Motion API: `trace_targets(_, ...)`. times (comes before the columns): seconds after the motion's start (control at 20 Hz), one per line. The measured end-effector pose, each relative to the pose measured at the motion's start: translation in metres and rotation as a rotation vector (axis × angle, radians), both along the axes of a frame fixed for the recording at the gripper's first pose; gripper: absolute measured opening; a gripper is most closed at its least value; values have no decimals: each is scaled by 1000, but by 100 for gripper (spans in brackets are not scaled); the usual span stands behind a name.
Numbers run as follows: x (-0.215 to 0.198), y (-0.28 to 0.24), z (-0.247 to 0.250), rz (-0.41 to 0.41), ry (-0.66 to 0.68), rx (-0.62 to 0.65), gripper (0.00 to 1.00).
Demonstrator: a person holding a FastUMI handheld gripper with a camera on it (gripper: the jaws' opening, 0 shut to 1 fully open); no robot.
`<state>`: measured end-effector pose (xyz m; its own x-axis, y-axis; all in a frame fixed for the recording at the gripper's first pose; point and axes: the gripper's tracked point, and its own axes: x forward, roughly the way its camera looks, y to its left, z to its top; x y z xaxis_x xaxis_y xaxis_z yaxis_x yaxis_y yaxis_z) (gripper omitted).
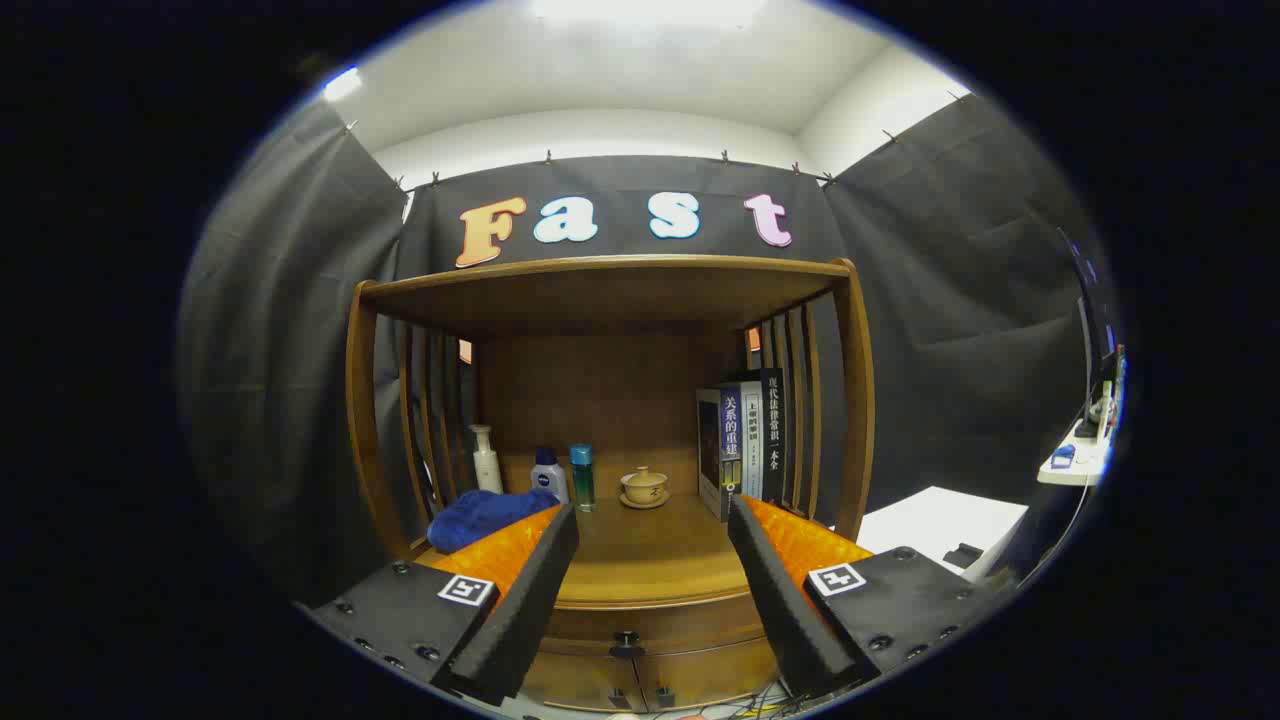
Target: Pull open the drawer, take out the items inside it, and place them on the countertop above the cabinet.
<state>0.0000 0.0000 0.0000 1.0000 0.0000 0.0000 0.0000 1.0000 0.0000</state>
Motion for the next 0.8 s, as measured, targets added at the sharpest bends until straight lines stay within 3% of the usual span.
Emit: trace_targets(0.8,5,3,-5,-2,1,30,98)
